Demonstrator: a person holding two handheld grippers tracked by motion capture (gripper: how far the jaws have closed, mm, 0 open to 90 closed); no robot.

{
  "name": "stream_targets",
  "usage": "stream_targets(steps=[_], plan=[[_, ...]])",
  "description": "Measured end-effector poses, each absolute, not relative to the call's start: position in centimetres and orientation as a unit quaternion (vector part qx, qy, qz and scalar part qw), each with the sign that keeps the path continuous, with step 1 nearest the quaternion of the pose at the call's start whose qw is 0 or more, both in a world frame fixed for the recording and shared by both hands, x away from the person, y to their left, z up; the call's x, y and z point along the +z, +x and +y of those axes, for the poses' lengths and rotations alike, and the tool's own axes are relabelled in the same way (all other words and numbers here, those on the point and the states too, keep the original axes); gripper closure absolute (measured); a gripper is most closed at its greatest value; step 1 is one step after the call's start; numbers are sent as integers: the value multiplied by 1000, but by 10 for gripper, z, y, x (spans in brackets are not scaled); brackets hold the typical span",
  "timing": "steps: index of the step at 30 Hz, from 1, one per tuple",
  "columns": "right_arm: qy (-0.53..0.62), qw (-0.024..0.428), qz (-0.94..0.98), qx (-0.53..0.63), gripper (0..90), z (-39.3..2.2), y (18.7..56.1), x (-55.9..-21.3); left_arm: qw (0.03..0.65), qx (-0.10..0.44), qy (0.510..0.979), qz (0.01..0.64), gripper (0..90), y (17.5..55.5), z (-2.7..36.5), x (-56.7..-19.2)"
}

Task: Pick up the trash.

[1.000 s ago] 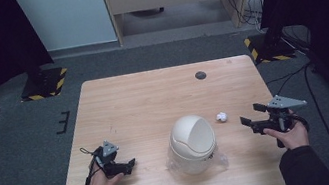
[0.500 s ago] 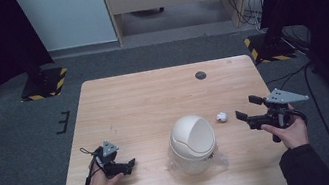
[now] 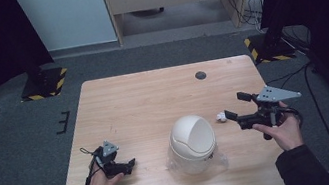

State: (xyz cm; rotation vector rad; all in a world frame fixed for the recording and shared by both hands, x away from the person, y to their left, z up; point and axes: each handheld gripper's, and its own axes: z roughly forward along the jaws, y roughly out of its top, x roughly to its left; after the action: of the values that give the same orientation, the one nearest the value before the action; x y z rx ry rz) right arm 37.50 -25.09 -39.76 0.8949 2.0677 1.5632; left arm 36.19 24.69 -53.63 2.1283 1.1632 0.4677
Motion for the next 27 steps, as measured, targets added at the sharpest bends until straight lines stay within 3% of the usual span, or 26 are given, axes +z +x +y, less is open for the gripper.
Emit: stream_targets(steps=[13,27], plan=[[279,160,757,569,163,-211,374,-396,329,179,813,445,0,362,247,-536],[265,130,783,547,177,-204,368,-411,329,179,813,445,0,362,247,-536]])
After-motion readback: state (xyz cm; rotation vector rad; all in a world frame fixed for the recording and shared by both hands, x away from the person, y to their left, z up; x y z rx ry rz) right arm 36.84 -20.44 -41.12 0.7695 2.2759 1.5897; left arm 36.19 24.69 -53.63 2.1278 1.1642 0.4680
